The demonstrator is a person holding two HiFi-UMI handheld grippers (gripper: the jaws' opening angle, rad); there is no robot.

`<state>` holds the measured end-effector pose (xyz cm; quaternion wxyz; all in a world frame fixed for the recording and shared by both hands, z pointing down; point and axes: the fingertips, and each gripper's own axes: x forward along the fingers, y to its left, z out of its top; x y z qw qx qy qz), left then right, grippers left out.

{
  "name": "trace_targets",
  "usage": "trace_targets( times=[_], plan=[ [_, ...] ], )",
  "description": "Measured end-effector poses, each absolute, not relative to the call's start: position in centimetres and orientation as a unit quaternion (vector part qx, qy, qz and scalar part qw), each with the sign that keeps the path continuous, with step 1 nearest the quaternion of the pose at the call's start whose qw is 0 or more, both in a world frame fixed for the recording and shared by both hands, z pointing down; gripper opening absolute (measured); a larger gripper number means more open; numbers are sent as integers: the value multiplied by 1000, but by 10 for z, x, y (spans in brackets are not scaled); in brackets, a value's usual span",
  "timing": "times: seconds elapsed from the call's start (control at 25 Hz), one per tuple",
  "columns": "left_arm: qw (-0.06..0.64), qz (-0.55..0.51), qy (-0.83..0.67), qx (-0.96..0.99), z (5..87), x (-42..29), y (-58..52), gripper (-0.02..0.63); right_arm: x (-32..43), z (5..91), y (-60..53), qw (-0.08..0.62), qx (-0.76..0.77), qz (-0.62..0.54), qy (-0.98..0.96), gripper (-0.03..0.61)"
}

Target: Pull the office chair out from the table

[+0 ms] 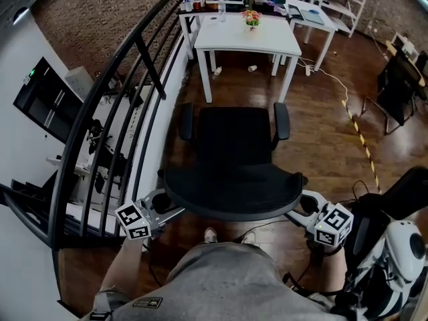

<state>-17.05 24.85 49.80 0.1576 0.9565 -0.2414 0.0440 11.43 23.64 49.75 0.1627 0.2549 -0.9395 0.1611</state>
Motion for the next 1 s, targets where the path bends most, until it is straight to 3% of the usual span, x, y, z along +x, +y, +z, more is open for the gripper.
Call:
trace_targets(
  times=[0.2,0.24,0.44,1.0],
  plan=[
    [173,53,-202,963,523,-140,271,5,82,525,265,176,206,193,-943,50],
    [178,54,-195,963,532,-135,274,5,75,533,270,182,196,198,-943,8],
    [202,71,-160,964,556,-116,286,5,44,569,290,220,163,209,-939,6],
    [200,71,-149,966,546,-100,283,5,39,564,295,219,149,199,-943,6]
  ],
)
